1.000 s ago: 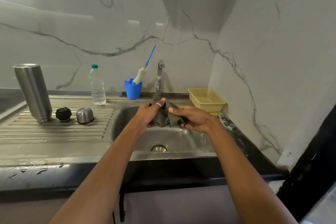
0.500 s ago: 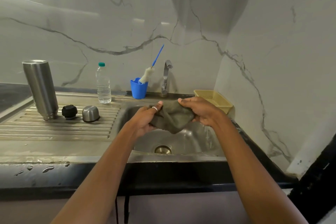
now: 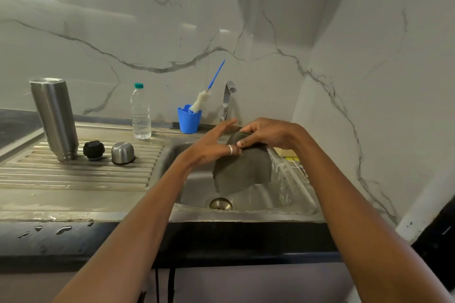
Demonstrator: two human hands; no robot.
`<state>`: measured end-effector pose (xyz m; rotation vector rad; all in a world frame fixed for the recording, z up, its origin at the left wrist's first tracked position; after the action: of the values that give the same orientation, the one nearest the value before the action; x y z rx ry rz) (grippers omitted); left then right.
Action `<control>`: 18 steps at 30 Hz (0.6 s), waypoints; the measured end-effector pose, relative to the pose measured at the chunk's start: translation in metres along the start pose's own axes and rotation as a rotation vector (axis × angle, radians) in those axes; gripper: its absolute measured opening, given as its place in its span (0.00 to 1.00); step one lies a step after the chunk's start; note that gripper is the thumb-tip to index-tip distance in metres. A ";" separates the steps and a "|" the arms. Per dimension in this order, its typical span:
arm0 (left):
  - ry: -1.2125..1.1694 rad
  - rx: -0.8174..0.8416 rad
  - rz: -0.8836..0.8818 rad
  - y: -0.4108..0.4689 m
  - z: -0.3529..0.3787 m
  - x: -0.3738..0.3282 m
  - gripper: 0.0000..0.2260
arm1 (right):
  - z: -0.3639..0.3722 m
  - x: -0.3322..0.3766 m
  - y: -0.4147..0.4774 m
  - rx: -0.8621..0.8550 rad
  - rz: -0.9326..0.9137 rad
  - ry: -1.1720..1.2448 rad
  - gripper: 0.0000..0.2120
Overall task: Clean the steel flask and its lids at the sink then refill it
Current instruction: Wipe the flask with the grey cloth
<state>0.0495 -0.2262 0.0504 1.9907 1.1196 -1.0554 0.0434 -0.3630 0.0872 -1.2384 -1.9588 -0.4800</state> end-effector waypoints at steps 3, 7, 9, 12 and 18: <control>0.138 0.064 -0.074 0.009 0.001 -0.001 0.27 | -0.006 0.002 0.000 -0.034 -0.015 -0.052 0.07; 0.171 -0.058 -0.086 0.013 -0.005 -0.001 0.09 | -0.020 -0.009 0.000 -0.380 -0.054 -0.033 0.08; 0.156 -0.145 -0.094 0.010 -0.008 -0.002 0.06 | -0.020 -0.022 -0.007 -0.642 -0.037 -0.038 0.12; 0.088 -0.222 -0.132 0.012 -0.009 0.001 0.07 | 0.003 -0.045 -0.033 -1.055 0.027 0.115 0.08; 0.220 -0.214 -0.177 0.019 0.000 -0.002 0.12 | 0.080 -0.081 -0.008 -1.011 0.095 0.755 0.13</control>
<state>0.0658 -0.2356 0.0546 1.8960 1.4833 -0.7764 0.0241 -0.3631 -0.0259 -1.3880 -0.9677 -1.7255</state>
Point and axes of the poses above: each hand's wrist, its own y-axis towards the middle knuckle, its own z-axis out of the palm, x = y × z, the point moved 7 cm from there along y, towards the middle knuckle, and after that the axes turned 8 degrees about -z, right-handed, at the moved point
